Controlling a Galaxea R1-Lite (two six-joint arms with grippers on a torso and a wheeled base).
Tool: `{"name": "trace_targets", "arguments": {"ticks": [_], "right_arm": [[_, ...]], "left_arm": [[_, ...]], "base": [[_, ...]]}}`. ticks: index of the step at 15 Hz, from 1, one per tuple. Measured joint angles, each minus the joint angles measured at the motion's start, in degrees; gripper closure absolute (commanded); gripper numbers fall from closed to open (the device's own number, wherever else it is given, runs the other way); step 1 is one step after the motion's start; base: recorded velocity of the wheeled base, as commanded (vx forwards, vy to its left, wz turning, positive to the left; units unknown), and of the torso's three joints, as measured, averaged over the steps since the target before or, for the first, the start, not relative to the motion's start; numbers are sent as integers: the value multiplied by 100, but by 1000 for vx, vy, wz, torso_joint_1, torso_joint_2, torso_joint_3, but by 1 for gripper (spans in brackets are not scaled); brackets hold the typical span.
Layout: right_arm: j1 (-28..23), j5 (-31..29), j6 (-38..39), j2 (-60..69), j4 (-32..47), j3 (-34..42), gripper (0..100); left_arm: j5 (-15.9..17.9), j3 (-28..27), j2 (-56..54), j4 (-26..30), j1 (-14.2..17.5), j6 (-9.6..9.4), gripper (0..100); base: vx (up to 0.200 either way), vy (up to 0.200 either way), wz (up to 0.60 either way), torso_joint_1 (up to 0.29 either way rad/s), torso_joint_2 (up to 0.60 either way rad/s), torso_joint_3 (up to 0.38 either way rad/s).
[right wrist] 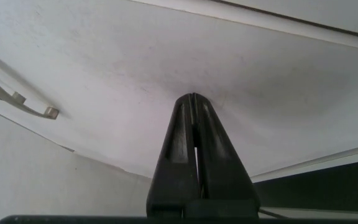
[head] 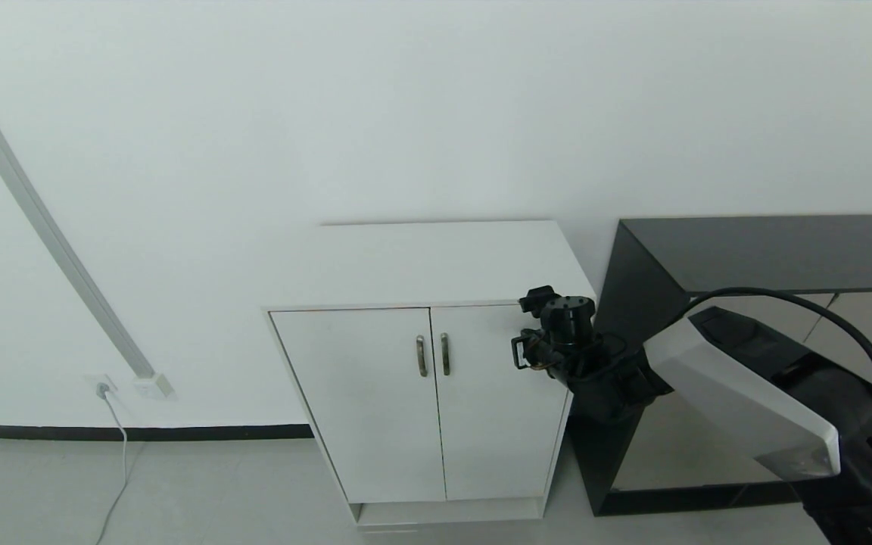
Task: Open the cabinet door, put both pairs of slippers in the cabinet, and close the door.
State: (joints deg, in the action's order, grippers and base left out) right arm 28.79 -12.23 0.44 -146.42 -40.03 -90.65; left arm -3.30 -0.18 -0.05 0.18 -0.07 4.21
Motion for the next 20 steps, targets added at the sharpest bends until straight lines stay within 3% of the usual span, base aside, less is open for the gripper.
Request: {"name": "trace_targets", "arguments": {"ticks": [12,20], "right_arm": [[-9,-26,7,-61,-48,-44,100],[11,-17,11,502,-1048,1452,100]], "left_arm": [[0,0,0,0,0,0,100],[7,0,0,0,0,0,100]], "base": [[0,0,0,0,0,0],[0,0,0,0,0,0]]}}
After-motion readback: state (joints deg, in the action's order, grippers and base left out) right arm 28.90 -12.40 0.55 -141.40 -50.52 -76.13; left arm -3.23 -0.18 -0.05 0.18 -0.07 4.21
